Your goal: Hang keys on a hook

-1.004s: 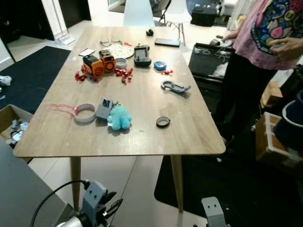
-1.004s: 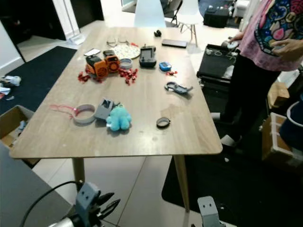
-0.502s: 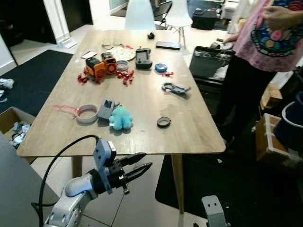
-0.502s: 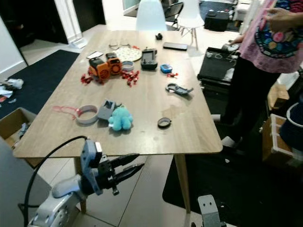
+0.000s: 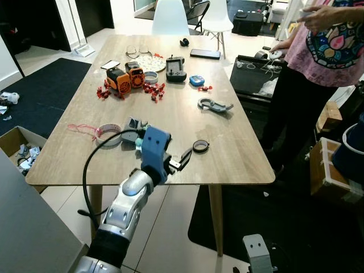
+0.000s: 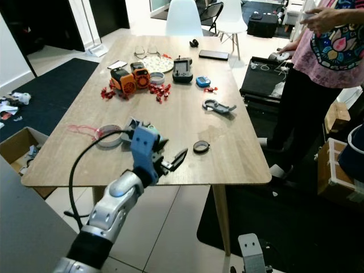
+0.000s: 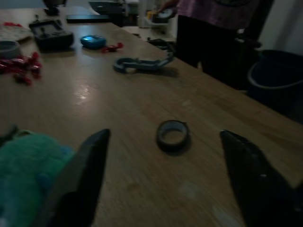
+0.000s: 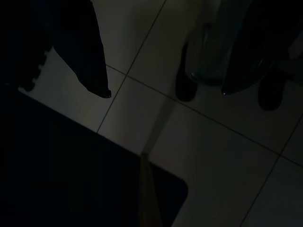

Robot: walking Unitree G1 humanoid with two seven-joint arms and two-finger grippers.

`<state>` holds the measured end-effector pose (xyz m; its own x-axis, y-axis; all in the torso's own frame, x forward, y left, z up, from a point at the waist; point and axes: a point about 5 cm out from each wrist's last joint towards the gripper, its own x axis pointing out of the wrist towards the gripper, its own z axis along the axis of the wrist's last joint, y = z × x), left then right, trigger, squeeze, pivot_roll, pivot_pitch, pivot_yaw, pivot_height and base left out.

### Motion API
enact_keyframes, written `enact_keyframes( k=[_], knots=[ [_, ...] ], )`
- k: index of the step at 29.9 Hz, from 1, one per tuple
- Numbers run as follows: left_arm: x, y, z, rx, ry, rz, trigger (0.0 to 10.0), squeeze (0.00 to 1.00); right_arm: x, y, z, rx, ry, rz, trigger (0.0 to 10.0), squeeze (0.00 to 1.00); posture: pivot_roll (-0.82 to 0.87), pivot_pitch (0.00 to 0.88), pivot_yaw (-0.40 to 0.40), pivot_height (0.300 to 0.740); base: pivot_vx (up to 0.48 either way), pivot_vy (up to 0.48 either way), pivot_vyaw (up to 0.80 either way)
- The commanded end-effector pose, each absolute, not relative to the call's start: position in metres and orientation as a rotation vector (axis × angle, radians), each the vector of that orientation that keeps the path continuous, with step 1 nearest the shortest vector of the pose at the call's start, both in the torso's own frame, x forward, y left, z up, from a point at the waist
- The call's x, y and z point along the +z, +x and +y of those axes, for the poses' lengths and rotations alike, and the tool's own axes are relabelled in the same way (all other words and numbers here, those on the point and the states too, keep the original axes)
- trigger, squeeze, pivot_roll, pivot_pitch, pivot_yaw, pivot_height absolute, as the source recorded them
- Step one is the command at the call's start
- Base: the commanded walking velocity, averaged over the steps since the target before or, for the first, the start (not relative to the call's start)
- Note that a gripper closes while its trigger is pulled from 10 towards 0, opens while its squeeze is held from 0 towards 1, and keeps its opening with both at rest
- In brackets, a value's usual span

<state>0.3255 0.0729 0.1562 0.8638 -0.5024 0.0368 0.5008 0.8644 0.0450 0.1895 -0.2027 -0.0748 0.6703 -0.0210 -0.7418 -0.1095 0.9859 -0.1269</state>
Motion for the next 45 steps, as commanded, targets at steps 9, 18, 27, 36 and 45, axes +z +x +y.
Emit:
enact_keyframes(
  k=[9, 18, 27, 36, 45],
  knots=[
    [0.135, 0.349, 0.092, -0.221, 0.149, 0.067, 10.0, 1.0, -0.075, 0.191, -0.202, 0.058, -0.164, 0.838, 10.0, 0.0, 0.01, 0.08, -0.018, 0.74, 0.0, 0.0, 0.0],
    [0.124, 0.357, 0.087, -0.125, 0.207, 0.129, 10.0, 0.0, -0.074, 0.192, -0.201, 0.063, -0.164, 0.835, 10.0, 0.0, 0.01, 0.095, -0.02, 0.74, 0.0, 0.0, 0.0],
    [0.122, 0.36, 0.072, -0.138, 0.179, 0.172, 10.0, 0.0, -0.073, 0.194, -0.201, 0.063, -0.164, 0.828, 10.0, 0.0, 0.01, 0.107, -0.018, 0.74, 0.0, 0.0, 0.0],
    [0.128, 0.367, 0.068, -0.036, 0.276, 0.132, 10.0, 0.0, -0.073, 0.194, -0.2, 0.063, -0.162, 0.821, 10.0, 0.0, 0.01, 0.111, -0.014, 0.74, 0.0, 0.0, 0.0],
    [0.127, 0.37, 0.071, 0.037, 0.327, 0.136, 10.0, 0.0, -0.072, 0.196, -0.199, 0.064, -0.163, 0.812, 10.0, 0.0, 0.01, 0.111, -0.014, 0.74, 0.0, 0.0, 0.0]
  ],
)
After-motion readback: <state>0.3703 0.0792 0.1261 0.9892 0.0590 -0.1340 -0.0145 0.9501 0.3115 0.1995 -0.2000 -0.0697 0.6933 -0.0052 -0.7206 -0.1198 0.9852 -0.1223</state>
